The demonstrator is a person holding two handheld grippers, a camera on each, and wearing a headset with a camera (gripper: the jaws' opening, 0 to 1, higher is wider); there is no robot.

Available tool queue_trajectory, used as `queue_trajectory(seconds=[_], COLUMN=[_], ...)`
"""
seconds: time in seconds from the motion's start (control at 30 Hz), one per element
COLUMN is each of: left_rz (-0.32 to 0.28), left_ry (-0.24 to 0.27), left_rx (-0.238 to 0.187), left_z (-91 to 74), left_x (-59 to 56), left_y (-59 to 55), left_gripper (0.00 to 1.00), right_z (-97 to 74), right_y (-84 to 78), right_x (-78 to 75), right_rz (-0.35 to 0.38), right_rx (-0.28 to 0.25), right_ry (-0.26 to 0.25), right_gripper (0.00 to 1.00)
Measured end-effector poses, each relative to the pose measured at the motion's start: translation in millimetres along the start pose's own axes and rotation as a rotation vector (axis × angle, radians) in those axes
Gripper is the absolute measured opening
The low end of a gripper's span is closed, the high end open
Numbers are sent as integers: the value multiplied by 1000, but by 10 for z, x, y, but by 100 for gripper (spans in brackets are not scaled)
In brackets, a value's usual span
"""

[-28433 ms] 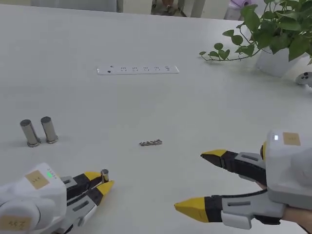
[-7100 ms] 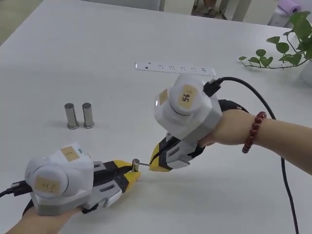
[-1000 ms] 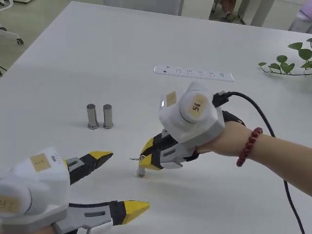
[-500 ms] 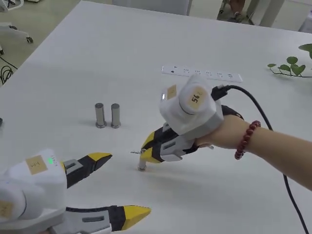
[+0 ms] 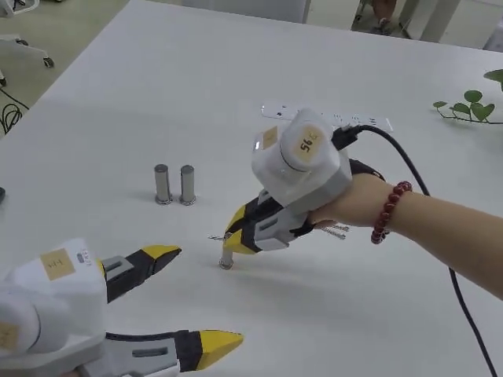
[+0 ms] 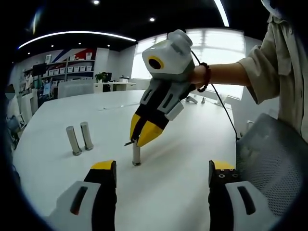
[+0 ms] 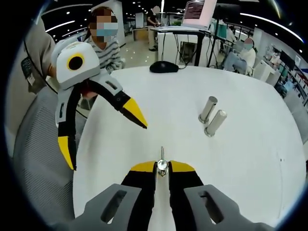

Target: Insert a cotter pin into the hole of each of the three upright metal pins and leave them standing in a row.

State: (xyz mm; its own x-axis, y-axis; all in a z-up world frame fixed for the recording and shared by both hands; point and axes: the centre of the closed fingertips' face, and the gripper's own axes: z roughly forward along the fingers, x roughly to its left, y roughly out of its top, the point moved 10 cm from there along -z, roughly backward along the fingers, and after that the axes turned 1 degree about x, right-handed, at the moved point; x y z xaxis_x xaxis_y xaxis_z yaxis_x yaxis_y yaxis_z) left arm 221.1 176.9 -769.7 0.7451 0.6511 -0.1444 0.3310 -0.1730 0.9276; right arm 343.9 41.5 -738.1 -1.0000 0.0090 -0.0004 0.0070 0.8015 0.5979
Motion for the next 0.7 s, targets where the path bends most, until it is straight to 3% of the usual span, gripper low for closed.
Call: queue_trajectory(seconds=[0.7], left_rz=[-11], left_ry=[1], left_rx=[25], left_z=[-2], left_x=[12], left_y=[-22], left_gripper=[78], right_z=[47], right_y=[-52], right_x=[-20], right_rz=[29], right_rx=[-10], right_ry=[11], right_gripper=[13])
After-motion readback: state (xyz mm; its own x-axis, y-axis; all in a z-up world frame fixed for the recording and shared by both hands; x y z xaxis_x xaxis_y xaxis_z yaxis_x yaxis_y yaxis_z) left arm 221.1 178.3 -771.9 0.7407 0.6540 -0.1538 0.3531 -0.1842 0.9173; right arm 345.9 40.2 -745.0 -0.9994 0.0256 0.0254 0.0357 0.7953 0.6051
